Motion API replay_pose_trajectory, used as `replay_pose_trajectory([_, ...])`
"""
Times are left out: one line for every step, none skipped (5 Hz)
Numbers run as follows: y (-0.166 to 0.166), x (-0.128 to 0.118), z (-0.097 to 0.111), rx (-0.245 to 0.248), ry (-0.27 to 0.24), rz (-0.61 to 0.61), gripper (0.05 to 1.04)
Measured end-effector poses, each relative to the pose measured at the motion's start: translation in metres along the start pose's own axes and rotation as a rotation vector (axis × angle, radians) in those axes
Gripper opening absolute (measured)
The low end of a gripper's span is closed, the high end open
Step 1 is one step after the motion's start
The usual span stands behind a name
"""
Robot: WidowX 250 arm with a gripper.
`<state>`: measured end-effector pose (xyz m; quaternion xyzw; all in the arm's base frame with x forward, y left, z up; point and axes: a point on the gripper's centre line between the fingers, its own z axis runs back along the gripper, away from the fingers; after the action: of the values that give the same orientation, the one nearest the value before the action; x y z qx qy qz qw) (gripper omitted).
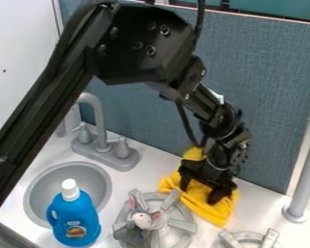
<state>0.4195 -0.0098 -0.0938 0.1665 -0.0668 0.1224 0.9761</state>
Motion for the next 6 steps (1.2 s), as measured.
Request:
replay_pose_trajectory([0.032,0.016,-0.014,0.035,0.029,0.026,1.008])
replay_pose_trajectory([0.051,0.028,-0.024,0.028,0.048,0.064,1.008])
replay_pose_trajectory([0.062,0.031,-0.029,0.032,0.072,0.108,1.008])
replay_pose_trajectory([0.079,0.015,-0.031,0.044,0.127,0.158,1.008])
replay_pose_trajectory([0.102,0.005,-0.035,0.053,0.170,0.220,1.007])
replay_pose_trajectory([0.099,0.000,-0.033,-0.007,0.200,0.217,1.007])
